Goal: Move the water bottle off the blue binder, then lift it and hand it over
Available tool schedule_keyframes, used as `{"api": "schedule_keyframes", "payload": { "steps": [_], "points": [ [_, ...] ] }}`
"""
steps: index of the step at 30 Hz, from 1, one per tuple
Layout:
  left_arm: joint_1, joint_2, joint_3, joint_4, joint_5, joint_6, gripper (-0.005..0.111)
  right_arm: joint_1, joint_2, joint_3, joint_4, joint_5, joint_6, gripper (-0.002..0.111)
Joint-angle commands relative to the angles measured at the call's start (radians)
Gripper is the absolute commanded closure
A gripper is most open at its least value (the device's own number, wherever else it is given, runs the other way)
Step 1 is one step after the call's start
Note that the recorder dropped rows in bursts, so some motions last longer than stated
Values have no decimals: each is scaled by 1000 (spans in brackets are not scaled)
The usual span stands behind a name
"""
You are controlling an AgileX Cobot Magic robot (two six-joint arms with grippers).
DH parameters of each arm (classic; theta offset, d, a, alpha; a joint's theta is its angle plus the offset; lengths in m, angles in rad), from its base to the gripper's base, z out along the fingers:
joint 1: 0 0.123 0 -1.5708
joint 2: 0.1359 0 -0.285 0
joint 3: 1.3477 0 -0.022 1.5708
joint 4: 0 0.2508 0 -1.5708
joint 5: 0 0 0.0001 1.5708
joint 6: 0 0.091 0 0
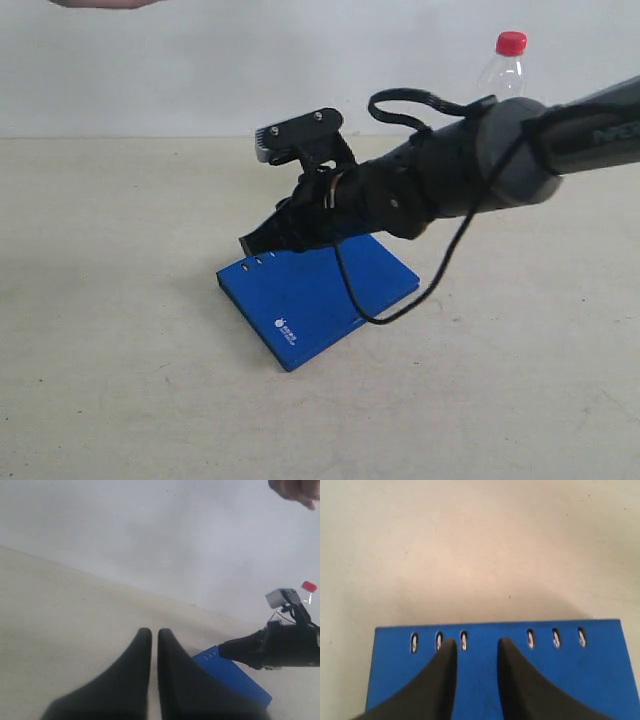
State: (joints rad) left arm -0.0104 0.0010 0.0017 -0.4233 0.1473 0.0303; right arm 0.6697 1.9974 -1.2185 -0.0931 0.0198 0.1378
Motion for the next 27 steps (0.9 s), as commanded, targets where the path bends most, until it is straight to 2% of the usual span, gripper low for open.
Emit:
{"api": "schedule_keyframes", "payload": {
  "steps": [1, 8, 14, 18, 22, 24, 27],
  "points": [
    [2, -1, -2, -7, -18, 42, 102, 2, 101, -184, 13, 97, 24, 84],
    [2, -1, -2, -5, -10, 87, 102, 2, 245, -366, 21, 104, 35, 84],
    [2, -1, -2, -5, 5, 100, 102, 2, 309, -428, 21, 115, 30, 84],
    [2, -1, -2, -5, 10, 100, 102, 2, 349, -463, 21, 177, 28, 84],
    [2, -1, -2, -3, 18, 114, 102, 2, 359, -478, 22, 315, -28, 84],
    [2, -1, -2, -3, 18, 120, 102, 2, 356, -480, 32, 419, -112, 88],
    [2, -1, -2, -3, 18, 120, 102, 2, 340, -480, 45, 575, -185, 105]
  ]
}}
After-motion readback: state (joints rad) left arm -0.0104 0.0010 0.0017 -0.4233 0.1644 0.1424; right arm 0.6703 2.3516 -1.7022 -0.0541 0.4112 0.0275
